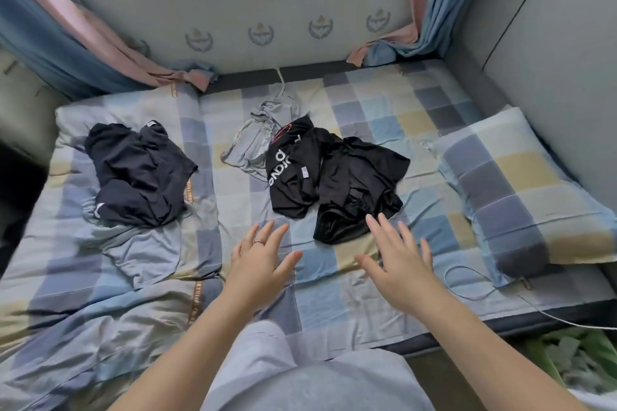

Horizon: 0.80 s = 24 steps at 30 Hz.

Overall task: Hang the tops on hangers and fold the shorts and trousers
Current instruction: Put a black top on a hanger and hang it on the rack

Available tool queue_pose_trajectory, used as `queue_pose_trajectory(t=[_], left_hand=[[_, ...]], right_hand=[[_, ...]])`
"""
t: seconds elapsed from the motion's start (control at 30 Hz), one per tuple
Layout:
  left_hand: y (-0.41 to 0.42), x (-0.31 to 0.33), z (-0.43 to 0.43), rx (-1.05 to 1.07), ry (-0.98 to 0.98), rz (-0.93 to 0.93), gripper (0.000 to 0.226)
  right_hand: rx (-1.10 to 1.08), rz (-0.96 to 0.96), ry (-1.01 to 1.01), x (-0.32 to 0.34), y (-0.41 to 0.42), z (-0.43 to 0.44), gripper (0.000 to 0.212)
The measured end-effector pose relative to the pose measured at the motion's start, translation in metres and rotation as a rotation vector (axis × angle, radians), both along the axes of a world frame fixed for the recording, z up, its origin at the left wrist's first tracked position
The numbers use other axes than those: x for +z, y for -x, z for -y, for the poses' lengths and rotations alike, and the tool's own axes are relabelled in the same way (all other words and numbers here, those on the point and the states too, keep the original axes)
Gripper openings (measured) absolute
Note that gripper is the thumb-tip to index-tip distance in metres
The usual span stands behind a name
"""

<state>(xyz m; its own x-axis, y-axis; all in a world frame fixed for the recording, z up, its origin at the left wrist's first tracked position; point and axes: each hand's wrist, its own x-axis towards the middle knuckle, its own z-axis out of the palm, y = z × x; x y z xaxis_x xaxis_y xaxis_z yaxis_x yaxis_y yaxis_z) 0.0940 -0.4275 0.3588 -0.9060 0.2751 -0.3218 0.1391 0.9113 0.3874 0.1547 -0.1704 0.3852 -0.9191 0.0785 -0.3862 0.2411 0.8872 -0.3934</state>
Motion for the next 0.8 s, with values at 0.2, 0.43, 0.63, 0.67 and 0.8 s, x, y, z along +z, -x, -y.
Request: queue_pose_trajectory(t=[0.2,0.43,0.63,0.67,0.8], left_hand=[[0.109,-0.071,0.02,-0.071,-0.038,0.055,0.064],[0.205,-0.1,0.081,-0.101,0.002,0.155,0.064],[0.246,-0.117,0.095,-0.025,-0.008,0.187,0.066],[0.252,-0.121,0.093,-0.003,-0.007,0.198,0.066],[0.276,-0.147,0.076,0.12,-0.016,0.261,0.063]], right_hand=[[-0.088,0.019,-0.016,-0.073,0.098,0.037,0.07],[-0.138,0.122,-0.015,-0.102,0.193,0.095,0.069],[-0.078,0.127,-0.031,-0.112,0.261,0.092,0.068],[-0.059,0.119,-0.041,-0.116,0.275,0.087,0.067],[0.063,0.115,-0.054,-0.141,0.335,0.067,0.066]])
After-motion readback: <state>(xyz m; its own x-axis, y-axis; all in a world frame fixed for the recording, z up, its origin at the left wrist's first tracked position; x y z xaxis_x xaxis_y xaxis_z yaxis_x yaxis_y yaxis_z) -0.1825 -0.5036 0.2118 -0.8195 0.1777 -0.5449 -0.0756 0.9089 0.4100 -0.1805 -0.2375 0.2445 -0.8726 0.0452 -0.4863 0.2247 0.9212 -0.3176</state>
